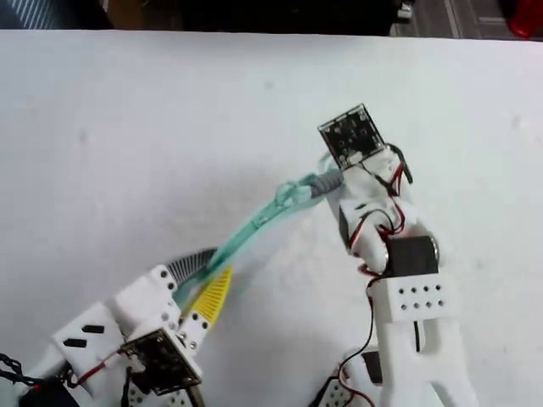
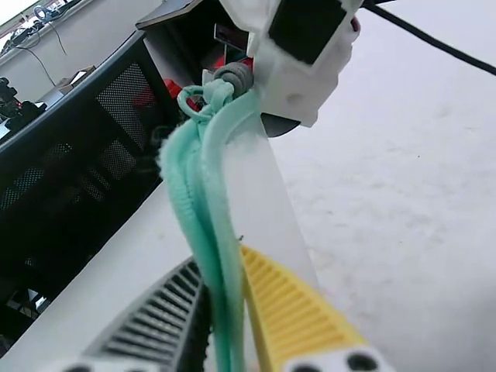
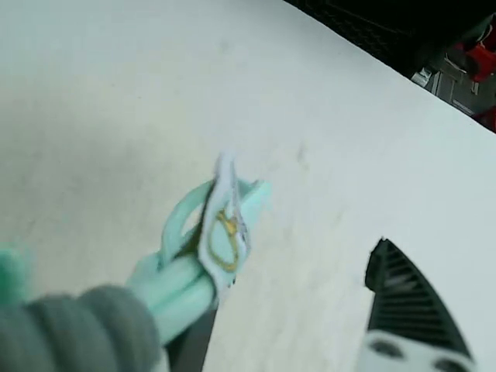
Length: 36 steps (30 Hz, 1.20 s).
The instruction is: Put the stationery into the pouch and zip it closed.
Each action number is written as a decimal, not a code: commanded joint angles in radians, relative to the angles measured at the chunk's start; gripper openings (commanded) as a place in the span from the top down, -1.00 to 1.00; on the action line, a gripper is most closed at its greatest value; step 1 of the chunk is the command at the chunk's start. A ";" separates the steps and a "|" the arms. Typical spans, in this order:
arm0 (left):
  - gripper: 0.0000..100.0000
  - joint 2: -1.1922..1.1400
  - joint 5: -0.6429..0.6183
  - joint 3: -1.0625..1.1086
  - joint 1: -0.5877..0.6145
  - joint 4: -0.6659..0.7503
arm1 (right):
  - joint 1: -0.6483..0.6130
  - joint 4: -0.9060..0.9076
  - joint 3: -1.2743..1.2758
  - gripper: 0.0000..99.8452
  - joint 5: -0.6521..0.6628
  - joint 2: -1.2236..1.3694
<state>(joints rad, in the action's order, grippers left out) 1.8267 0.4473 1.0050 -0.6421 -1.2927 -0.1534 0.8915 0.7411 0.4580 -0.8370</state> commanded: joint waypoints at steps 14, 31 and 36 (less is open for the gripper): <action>0.95 -0.002 0.114 -0.081 0.124 -0.075 | -0.111 0.297 -0.097 0.47 0.485 -0.429; 0.95 -0.002 0.071 -0.080 -0.036 -0.103 | -0.358 0.823 -0.638 0.46 0.752 -0.183; 0.95 -0.002 0.072 -0.080 -0.038 -0.103 | -0.374 0.825 -0.626 0.46 0.796 -0.090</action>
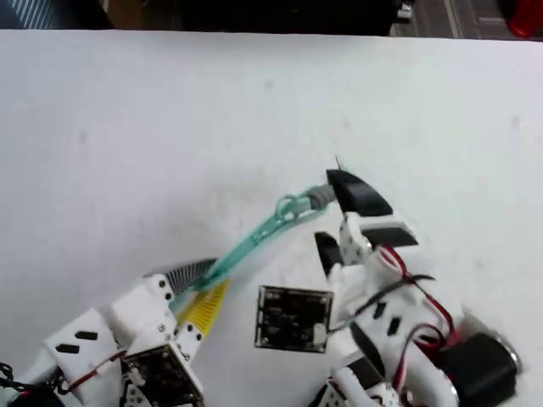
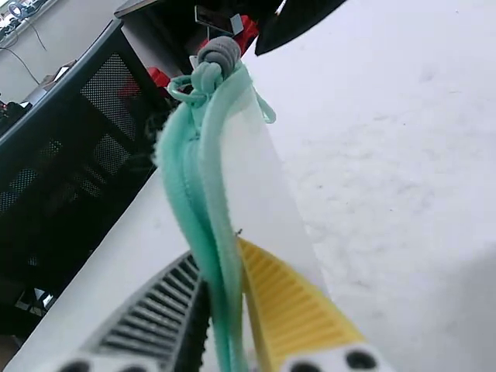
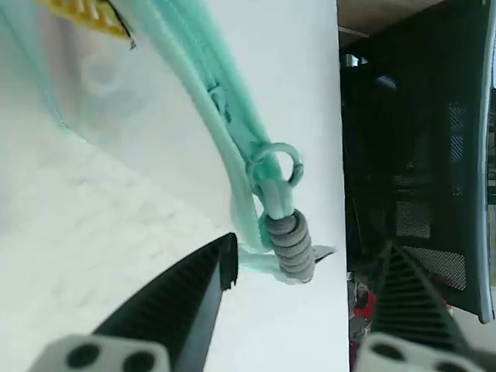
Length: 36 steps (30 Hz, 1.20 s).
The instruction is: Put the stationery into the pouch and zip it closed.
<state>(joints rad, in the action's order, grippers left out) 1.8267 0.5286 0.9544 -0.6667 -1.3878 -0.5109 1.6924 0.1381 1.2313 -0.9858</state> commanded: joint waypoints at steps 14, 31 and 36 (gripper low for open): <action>0.95 -0.002 -0.009 -0.029 -0.021 -0.006 | 0.090 0.024 -0.023 0.92 0.072 0.186; 0.94 -0.002 -0.018 -0.032 -0.025 0.012 | 0.044 -0.150 -0.009 0.97 -0.305 -0.013; 0.63 -0.002 -0.206 -0.031 -0.021 0.049 | -0.041 -0.150 0.041 0.97 -0.322 0.031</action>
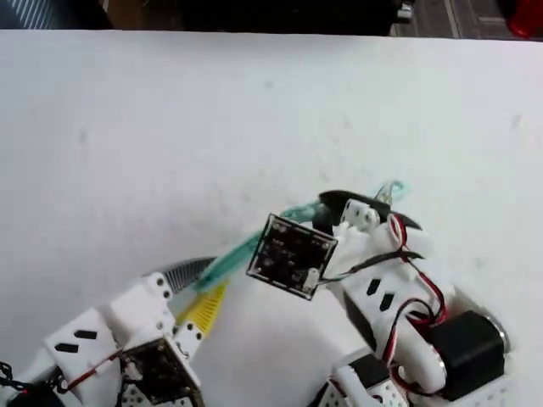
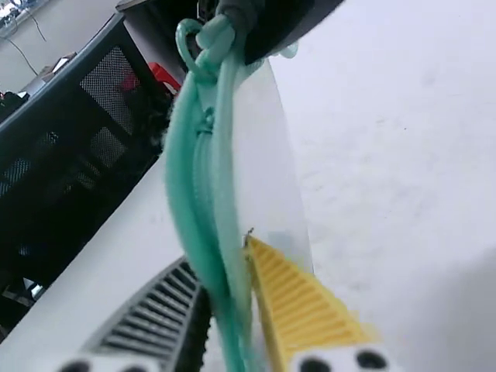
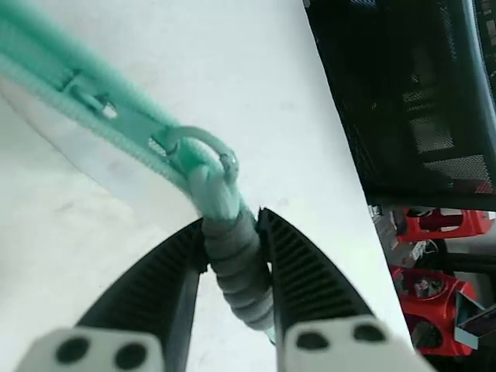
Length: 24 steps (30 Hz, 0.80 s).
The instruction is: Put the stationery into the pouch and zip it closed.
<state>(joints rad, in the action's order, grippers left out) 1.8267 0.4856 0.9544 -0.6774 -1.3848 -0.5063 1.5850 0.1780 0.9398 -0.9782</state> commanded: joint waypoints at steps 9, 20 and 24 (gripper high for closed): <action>0.49 -0.002 -0.339 0.025 -0.008 0.141 | -0.082 -0.050 0.011 0.97 -0.121 0.081; 0.96 -0.002 -0.298 0.140 -0.015 0.316 | -0.090 -0.048 -0.035 0.96 -0.132 0.081; 0.95 -0.002 -0.292 0.167 -0.015 0.330 | -0.090 -0.050 -0.164 0.96 -0.235 0.062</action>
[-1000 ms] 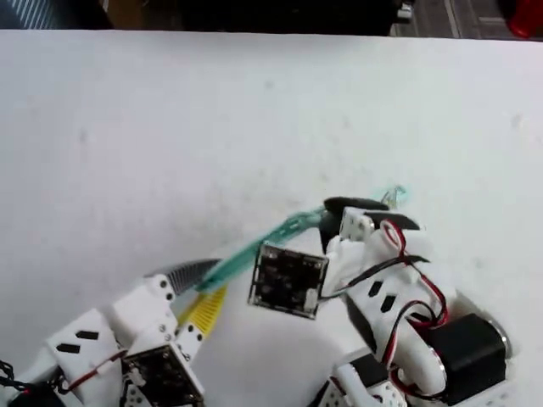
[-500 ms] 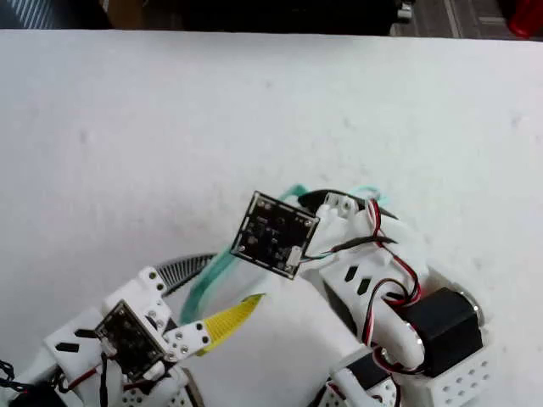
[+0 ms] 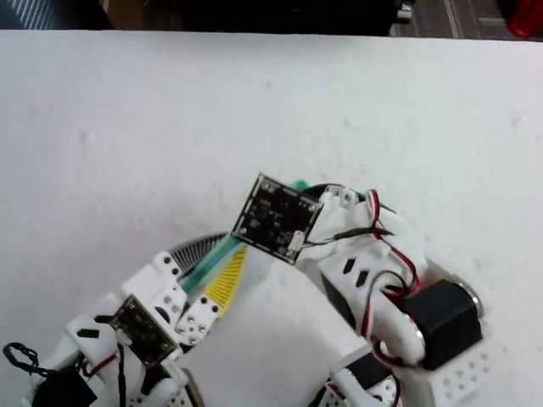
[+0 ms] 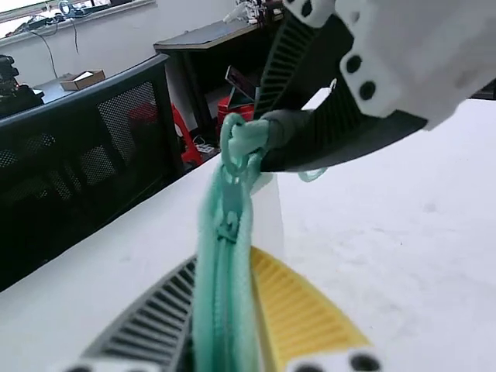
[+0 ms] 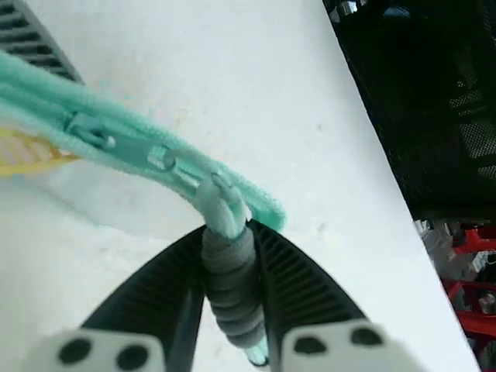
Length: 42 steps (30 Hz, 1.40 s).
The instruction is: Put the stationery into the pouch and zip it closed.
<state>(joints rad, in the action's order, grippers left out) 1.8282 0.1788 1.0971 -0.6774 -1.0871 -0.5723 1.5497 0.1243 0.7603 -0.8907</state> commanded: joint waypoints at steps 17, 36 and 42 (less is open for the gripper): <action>0.96 -0.004 0.017 -0.005 -0.008 -0.037 | 0.107 -0.047 -0.118 0.96 -0.153 -0.007; 0.96 -0.004 0.057 -0.034 -0.008 -0.080 | 0.206 -0.116 -0.014 0.97 -0.160 -0.015; 0.96 -0.004 0.058 -0.032 -0.008 -0.080 | 0.200 -0.119 -0.008 0.97 -0.161 -0.059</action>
<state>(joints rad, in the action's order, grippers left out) 1.8282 0.2248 1.0771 -0.6836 -1.1316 -0.4235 1.5006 0.1227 0.6130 -0.9045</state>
